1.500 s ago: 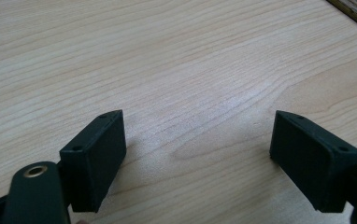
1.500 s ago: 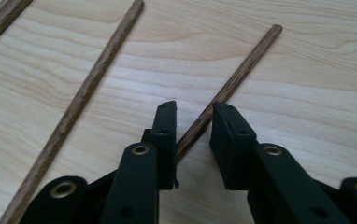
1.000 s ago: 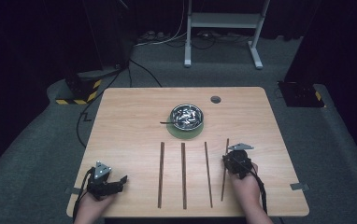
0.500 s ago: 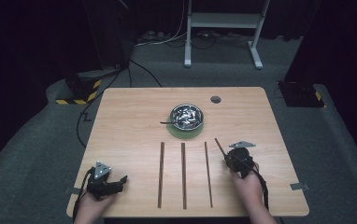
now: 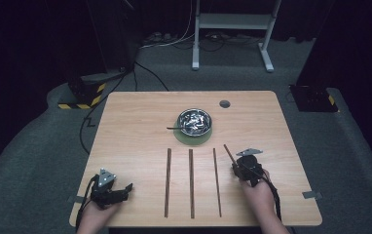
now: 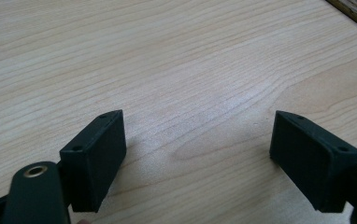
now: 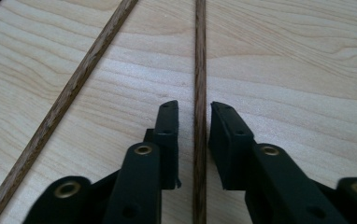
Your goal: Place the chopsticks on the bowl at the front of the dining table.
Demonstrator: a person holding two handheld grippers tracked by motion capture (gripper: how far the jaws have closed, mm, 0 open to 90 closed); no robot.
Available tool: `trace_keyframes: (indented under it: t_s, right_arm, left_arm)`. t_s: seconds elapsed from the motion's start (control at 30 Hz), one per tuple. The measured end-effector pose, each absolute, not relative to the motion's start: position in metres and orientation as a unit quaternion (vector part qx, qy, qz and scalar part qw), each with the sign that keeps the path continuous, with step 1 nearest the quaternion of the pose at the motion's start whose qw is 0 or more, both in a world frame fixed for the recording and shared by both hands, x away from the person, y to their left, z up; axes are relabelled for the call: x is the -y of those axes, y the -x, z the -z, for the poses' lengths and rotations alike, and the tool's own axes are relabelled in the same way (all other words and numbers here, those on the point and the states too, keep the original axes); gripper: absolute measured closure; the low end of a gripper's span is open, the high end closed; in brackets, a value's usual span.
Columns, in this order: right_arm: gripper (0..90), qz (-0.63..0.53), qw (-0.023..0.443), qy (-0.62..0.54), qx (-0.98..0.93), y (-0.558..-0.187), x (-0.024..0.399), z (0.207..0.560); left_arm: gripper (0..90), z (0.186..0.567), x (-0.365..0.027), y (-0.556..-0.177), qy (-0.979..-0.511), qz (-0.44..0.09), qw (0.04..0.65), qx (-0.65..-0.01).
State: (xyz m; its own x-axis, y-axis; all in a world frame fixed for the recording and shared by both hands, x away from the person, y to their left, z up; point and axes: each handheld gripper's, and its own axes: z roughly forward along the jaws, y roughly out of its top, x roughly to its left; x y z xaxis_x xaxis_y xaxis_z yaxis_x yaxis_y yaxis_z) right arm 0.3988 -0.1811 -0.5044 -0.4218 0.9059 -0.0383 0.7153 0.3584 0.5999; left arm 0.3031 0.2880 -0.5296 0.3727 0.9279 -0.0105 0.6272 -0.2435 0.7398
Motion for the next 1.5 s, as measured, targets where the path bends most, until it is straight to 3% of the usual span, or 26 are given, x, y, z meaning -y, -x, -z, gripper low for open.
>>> trace_keyframes:
  t_s: [0.2, 0.47, 0.87, 1.5]
  right_arm:
    - [83.4, -0.267, 0.176, -0.511, -0.798, -0.398, 0.186, 0.505]
    - [84.1, -0.268, 0.179, -0.507, -0.799, -0.398, 0.184, 0.502]
    - [84.2, -0.305, 0.199, -0.471, -0.803, -0.412, 0.137, 0.458]
    - [84.1, -0.326, 0.198, -0.465, -0.799, -0.446, 0.104, 0.437]
  left_arm:
    - [18.6, 0.530, -0.288, -0.303, -0.756, -0.223, 0.338, -0.514]
    - [18.6, 0.530, -0.288, -0.303, -0.756, -0.223, 0.338, -0.514]
    - [18.6, 0.530, -0.288, -0.303, -0.757, -0.223, 0.337, -0.513]
    - [18.6, 0.529, -0.288, -0.303, -0.758, -0.223, 0.336, -0.512]
